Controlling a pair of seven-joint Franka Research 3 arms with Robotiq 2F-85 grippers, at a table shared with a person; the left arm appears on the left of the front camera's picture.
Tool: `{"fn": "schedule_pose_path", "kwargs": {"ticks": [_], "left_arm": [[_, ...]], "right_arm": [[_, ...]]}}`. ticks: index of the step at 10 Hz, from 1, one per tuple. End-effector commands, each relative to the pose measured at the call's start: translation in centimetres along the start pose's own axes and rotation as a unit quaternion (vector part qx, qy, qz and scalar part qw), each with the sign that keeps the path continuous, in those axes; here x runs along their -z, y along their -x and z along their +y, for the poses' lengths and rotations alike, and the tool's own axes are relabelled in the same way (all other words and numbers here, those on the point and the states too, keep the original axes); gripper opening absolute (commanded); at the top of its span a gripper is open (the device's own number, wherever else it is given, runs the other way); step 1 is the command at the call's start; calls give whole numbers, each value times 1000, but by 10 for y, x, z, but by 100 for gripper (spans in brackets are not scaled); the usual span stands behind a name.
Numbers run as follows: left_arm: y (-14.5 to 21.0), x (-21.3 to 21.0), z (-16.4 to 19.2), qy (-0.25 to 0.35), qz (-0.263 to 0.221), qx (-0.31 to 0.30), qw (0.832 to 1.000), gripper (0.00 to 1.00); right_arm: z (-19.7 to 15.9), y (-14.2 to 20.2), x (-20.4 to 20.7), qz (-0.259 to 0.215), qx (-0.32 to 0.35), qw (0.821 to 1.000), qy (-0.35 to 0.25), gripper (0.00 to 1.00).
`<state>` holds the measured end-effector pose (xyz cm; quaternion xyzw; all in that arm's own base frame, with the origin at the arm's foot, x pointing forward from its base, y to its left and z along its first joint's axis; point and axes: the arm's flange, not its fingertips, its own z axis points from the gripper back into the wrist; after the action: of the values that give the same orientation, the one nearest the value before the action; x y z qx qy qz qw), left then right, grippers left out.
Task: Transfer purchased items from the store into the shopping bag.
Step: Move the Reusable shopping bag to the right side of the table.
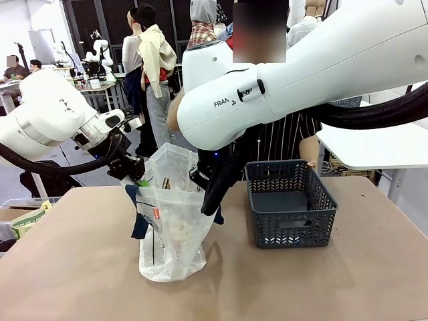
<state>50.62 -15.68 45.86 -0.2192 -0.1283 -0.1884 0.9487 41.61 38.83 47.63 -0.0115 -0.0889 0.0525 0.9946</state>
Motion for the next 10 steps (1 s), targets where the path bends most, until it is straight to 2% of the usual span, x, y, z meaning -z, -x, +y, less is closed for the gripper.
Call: {"fn": "schedule_pose_path", "kwargs": {"ticks": [1,10], "left_arm": [[2,-1,0,1,-2,-2,1000,0],[2,-1,0,1,-2,-2,1000,0]], "right_arm": [[0,2,1,-1,0,1000,0,0],[0,2,1,-1,0,1000,0,0]]}}
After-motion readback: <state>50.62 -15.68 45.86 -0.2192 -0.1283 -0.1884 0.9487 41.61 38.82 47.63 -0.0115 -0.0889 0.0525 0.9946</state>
